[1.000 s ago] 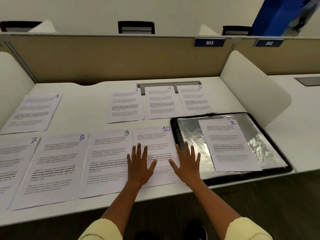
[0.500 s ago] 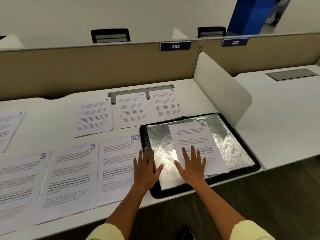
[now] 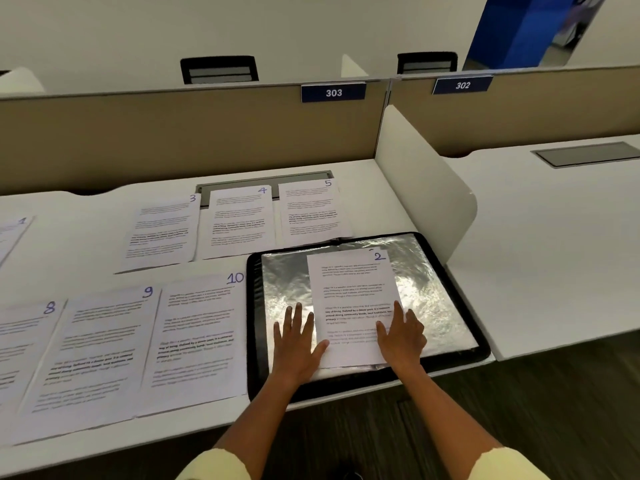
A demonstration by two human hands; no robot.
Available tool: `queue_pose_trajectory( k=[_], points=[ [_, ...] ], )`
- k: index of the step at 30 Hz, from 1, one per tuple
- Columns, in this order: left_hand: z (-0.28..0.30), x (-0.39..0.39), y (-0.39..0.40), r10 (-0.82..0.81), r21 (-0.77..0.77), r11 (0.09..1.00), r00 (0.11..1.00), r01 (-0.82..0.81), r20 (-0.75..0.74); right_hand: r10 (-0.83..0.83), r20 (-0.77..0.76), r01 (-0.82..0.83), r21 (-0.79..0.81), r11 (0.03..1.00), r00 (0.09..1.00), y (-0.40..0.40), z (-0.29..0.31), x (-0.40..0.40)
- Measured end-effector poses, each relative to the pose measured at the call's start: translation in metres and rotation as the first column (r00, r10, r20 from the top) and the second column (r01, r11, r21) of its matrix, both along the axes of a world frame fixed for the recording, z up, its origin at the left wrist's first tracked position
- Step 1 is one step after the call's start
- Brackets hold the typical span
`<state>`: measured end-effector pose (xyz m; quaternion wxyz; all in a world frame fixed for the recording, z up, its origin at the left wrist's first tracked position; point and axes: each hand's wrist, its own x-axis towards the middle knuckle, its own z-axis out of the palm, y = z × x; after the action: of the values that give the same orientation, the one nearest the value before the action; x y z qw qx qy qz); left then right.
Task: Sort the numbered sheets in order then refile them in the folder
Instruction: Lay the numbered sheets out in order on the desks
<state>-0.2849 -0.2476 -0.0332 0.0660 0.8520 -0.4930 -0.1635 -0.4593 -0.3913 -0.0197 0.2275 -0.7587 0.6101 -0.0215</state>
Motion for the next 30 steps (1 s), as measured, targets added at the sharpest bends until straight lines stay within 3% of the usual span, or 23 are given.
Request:
queue_pose_trajectory(
  k=[9, 12, 17, 21, 24, 27, 30],
  points=[
    [-0.005, -0.021, -0.007, 0.095, 0.034, 0.995, 0.995, -0.094, -0.037, 0.035, 0.298, -0.009, -0.088, 0.996, 0.954, -0.017, 0.004, -0.016],
    [-0.005, -0.022, -0.008, 0.116, 0.003, 0.993, 0.992, -0.116, -0.055, -0.05, 0.483, 0.059, -0.004, 0.998, 0.874, -0.016, 0.009, -0.019],
    [-0.003, -0.018, -0.003, 0.185, -0.103, 0.974, 0.97, -0.202, -0.157, -0.207, 0.59, 0.185, 0.1, 0.978, 0.78, -0.016, 0.002, -0.02],
    [0.001, -0.012, 0.006, 0.237, -0.284, 0.912, 0.945, -0.297, -0.226, -0.33, 0.663, 0.252, 0.214, 0.944, 0.672, -0.007, 0.006, -0.018],
    [0.003, -0.005, 0.01, 0.257, -0.317, 0.868, 0.891, -0.383, -0.373, -0.386, 0.68, 0.266, 0.28, 0.922, 0.623, 0.0, 0.008, -0.011],
    [0.015, 0.007, 0.018, 0.263, -0.28, 0.817, 0.758, -0.503, -0.597, -0.398, 0.697, 0.27, 0.293, 0.917, 0.596, 0.012, 0.012, 0.004],
    [0.026, 0.022, 0.034, 0.269, -0.272, 0.768, 0.678, -0.579, -0.684, -0.402, 0.717, 0.26, 0.307, 0.916, 0.57, 0.029, 0.017, 0.024]
  ],
)
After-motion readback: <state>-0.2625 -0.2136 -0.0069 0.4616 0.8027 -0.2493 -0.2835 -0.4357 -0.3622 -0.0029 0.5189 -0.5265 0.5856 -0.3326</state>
